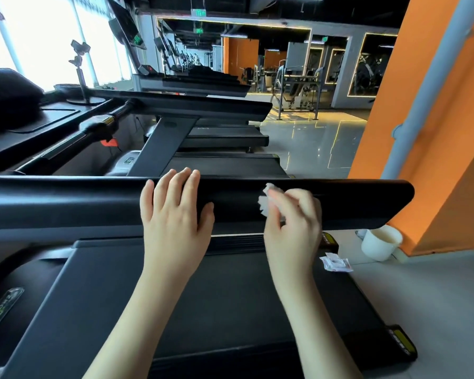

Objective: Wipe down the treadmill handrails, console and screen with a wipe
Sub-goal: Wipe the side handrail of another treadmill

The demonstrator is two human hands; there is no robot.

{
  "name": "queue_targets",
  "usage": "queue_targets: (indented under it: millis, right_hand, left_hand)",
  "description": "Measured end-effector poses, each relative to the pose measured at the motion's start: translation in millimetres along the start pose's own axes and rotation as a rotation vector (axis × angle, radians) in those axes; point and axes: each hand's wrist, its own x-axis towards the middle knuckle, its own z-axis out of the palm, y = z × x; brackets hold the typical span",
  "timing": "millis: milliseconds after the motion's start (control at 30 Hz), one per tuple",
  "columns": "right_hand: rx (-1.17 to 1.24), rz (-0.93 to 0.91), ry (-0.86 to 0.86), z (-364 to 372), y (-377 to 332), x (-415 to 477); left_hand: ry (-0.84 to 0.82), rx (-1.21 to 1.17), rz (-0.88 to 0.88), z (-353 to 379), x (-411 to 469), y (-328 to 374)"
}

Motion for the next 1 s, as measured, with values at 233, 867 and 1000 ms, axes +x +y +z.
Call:
queue_targets:
  millis: [233, 867, 1000]
  right_hand:
    - [0.048, 0.082, 0.023, -1, 8, -12]
    - [0.047, -0.084, 0.0, 18, -16, -33]
    - [0.057, 0.023, 0.124, 12, -6, -16]
  left_hand:
    - [0.007, 0.028, 0.031, 2, -2, -3]
    - [-0.017, -0.017, 0.046, -2, -1, -7]
    - [0.025, -0.04, -0.059, -6, -5, -9]
